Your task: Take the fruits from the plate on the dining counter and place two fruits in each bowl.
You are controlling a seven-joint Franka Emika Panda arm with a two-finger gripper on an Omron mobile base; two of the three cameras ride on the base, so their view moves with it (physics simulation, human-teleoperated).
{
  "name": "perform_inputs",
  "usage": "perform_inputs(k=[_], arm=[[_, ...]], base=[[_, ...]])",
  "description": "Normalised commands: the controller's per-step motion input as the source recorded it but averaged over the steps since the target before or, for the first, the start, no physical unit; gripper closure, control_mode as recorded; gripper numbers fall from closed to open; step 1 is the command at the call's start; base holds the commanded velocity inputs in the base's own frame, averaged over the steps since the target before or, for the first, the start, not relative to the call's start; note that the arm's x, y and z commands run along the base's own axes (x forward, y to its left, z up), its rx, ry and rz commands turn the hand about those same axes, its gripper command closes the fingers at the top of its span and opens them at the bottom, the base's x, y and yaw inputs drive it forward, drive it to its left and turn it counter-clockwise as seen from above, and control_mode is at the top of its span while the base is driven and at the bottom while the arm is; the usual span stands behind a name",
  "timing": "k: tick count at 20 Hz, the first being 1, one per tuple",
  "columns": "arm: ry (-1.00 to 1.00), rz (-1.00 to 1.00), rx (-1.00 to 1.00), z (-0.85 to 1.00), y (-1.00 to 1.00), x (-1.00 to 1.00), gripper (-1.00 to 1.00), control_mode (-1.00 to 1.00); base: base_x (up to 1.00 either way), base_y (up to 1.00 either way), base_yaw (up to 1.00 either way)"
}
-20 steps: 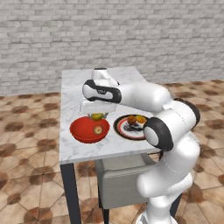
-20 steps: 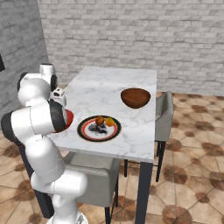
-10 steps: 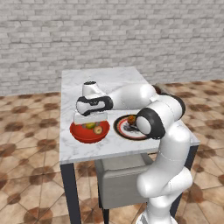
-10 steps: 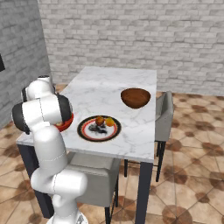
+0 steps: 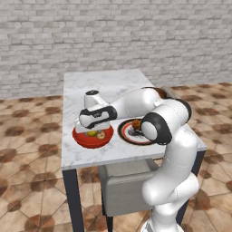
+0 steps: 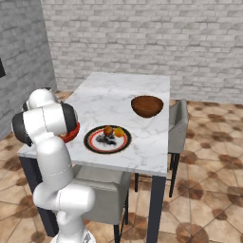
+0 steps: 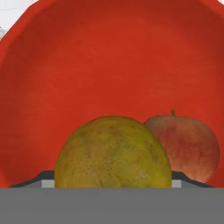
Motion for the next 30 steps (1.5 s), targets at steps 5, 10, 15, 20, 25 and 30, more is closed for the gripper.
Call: perform_inputs(k=[5,10,15,20,25,30], arm=[[0.00,0.00,0.00,0.00,0.00,0.01,-1.00,-1.00],[0.00,0.00,0.00,0.00,-0.05,0.00,-1.00,-1.00],[-0.03,0.00,0.01,0.24,-0.33,0.00,-1.00,-1.00],[-0.03,0.00,0.00,0.80,-0.67,-0.40,-1.00,-1.00],[-0.01,0.00,0.01,0.63,-0.98,-0.33,-1.00,-1.00],[0.00,0.00,0.03,0.26,-1.00,0.06,-1.00,-1.00]], base=[[0.00,0.00,0.00],[0.00,0.00,0.00],[0.00,0.00,0.00],[0.00,0.00,0.00],[0.00,0.00,0.00],[0.00,0.00,0.00]])
